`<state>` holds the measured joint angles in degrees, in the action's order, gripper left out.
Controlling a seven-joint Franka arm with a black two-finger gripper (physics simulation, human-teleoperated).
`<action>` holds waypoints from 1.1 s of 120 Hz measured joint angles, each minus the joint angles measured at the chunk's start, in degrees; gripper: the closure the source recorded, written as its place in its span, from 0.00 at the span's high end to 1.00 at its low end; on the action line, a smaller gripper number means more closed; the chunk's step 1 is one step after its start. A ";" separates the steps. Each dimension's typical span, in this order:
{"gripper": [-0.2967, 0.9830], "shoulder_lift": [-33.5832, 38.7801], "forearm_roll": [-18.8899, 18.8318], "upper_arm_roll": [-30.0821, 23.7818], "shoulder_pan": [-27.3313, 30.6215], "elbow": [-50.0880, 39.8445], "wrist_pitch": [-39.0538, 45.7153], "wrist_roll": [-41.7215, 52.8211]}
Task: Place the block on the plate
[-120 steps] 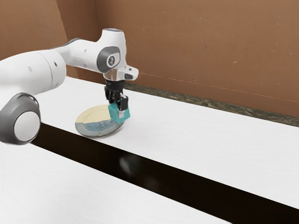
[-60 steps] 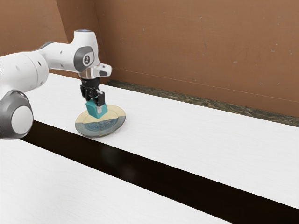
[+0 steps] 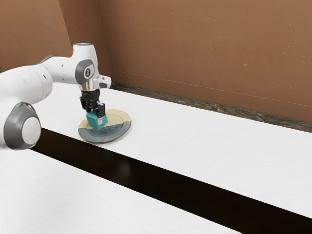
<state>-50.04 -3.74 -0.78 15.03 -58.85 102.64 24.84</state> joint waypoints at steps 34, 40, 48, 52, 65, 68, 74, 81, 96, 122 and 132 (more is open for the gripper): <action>0.52 -2.51 0.00 -0.21 0.68 0.78 3.50 0.28; 0.53 -2.64 0.01 -0.36 0.81 0.79 4.02 0.33; 0.58 -2.67 0.10 -0.52 0.87 0.78 4.50 0.41; 0.61 -2.67 0.13 -0.71 0.87 0.77 4.70 0.45; 0.67 -2.63 0.18 -0.94 0.88 0.75 5.15 0.57; 0.68 -2.50 0.20 -0.95 0.88 0.74 5.21 0.59; 0.70 -1.74 0.27 -0.93 0.88 0.69 5.21 0.62; 0.72 0.34 0.33 -0.90 0.88 0.36 5.07 0.66; 0.74 7.76 0.64 -0.82 0.41 -3.55 4.59 0.71; 0.76 24.24 2.44 -0.81 -1.98 -18.84 4.09 -0.18; 0.76 30.45 3.52 -0.87 -3.84 -24.73 3.11 -1.59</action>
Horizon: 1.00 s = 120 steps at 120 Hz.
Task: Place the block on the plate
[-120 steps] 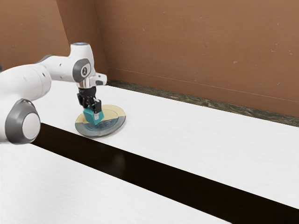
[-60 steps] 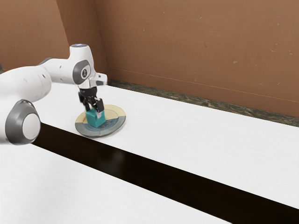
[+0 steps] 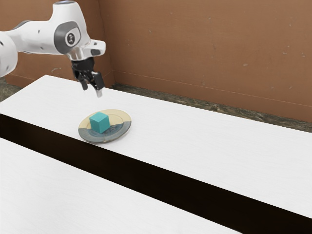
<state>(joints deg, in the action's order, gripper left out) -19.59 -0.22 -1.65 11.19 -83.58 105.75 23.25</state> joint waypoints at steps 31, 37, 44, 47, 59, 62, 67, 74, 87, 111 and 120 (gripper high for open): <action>0.77 13.58 2.95 -3.00 -2.25 -5.76 -8.14 -5.59; 0.77 15.13 3.20 -4.16 -2.26 -6.05 -9.56 -6.82; 0.77 16.64 3.40 -5.14 -2.53 -6.41 -10.91 -8.22; 0.77 17.22 3.46 -5.49 -2.67 -6.52 -11.48 -8.81; 0.77 19.14 3.62 -7.09 -2.94 -6.97 -13.61 -11.37; 0.77 19.34 3.64 -7.30 -3.22 -7.03 -14.04 -11.98; 0.77 19.41 3.67 -7.48 -3.88 -7.15 -14.62 -12.97; 0.77 19.21 3.72 -7.54 -5.03 -7.61 -15.24 -14.32; 0.77 18.69 3.78 -7.30 -7.41 -7.81 -16.12 -16.80; 0.77 17.88 3.80 -6.77 -8.95 -7.77 -17.07 -20.76; 0.77 17.62 3.77 -6.71 -7.52 -7.66 -17.21 -21.95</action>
<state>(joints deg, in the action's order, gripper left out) -1.97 3.55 -8.36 3.67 -91.24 88.54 1.30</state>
